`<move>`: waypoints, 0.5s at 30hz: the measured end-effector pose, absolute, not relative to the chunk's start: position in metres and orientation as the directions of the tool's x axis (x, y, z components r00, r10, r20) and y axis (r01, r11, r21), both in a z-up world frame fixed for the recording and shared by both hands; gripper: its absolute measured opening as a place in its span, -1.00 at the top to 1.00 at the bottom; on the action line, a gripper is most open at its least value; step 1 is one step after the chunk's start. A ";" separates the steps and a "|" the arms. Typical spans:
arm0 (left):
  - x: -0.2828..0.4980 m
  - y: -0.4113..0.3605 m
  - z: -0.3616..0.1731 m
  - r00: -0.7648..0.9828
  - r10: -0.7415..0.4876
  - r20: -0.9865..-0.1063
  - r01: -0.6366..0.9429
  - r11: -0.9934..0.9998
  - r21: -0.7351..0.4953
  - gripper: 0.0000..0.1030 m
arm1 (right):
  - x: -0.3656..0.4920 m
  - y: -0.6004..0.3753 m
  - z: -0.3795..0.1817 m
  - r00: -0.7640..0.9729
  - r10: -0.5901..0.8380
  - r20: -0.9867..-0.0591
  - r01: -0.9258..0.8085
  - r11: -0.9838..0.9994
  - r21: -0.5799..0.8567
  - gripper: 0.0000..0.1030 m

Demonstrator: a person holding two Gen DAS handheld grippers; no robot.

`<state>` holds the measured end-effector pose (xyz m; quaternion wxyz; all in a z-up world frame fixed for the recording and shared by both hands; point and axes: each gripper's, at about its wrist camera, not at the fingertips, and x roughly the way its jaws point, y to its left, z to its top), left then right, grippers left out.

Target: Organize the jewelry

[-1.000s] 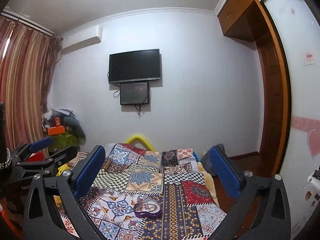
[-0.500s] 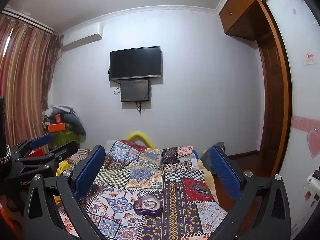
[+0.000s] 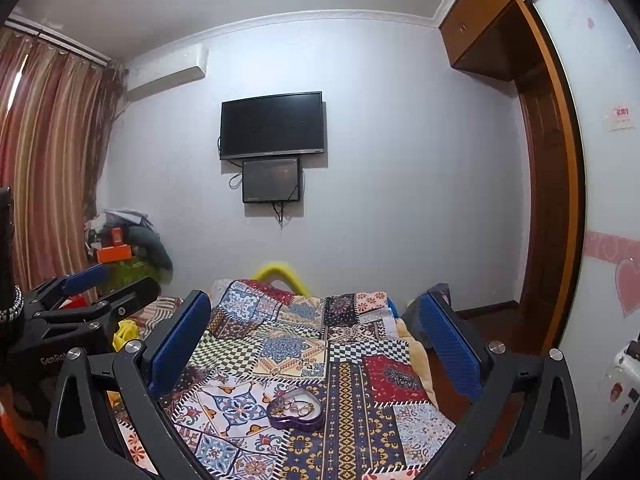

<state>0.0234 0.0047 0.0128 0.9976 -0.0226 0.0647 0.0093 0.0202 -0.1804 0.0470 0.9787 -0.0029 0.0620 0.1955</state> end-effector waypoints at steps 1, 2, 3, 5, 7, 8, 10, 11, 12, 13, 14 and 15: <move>0.024 0.004 0.013 0.991 0.019 -0.129 -0.025 0.999 -0.043 -0.93 | 0.020 -0.181 0.047 0.916 0.382 -0.124 -0.382 0.924 0.019 -1.00; 0.024 0.004 0.013 0.991 0.021 -0.129 -0.027 0.999 -0.042 -0.93 | 0.021 -0.181 0.047 0.916 0.382 -0.125 -0.382 0.924 0.020 -1.00; 0.025 0.004 0.013 0.991 0.023 -0.130 -0.029 0.999 -0.042 -0.93 | 0.021 -0.182 0.047 0.916 0.382 -0.126 -0.382 0.924 0.020 -1.00; 0.025 0.004 0.012 0.991 0.022 -0.133 -0.028 0.999 -0.045 -0.95 | 0.021 -0.182 0.047 0.916 0.381 -0.127 -0.381 0.924 0.019 -1.00; 0.026 0.004 0.011 0.990 0.016 -0.139 -0.023 0.998 -0.050 -0.95 | 0.021 -0.182 0.047 0.916 0.381 -0.127 -0.382 0.924 0.020 -1.00; 0.026 0.004 0.011 0.990 0.012 -0.141 -0.019 0.998 -0.054 -0.95 | 0.022 -0.183 0.047 0.916 0.381 -0.127 -0.381 0.924 0.020 -1.00; 0.026 0.006 0.011 0.989 0.005 -0.145 -0.014 0.998 -0.061 -0.96 | 0.022 -0.182 0.047 0.916 0.381 -0.126 -0.381 0.924 0.020 -1.00; 0.027 0.006 0.011 0.989 0.002 -0.148 -0.011 0.998 -0.064 -0.96 | 0.022 -0.183 0.047 0.916 0.380 -0.126 -0.381 0.924 0.019 -1.00; 0.027 0.006 0.011 0.989 0.000 -0.150 -0.010 0.998 -0.064 -0.96 | 0.022 -0.183 0.046 0.916 0.380 -0.126 -0.381 0.925 0.019 -1.00; 0.027 0.006 0.011 0.989 -0.001 -0.151 -0.009 0.998 -0.064 -0.96 | 0.022 -0.183 0.046 0.917 0.379 -0.126 -0.380 0.925 0.019 -1.00; 0.028 0.005 0.011 0.988 -0.001 -0.153 -0.008 0.998 -0.063 -0.96 | 0.022 -0.184 0.046 0.917 0.378 -0.126 -0.379 0.925 0.019 -1.00; 0.028 0.005 0.010 0.988 -0.003 -0.154 -0.007 0.998 -0.061 -0.96 | 0.023 -0.184 0.046 0.917 0.377 -0.127 -0.378 0.926 0.020 -1.00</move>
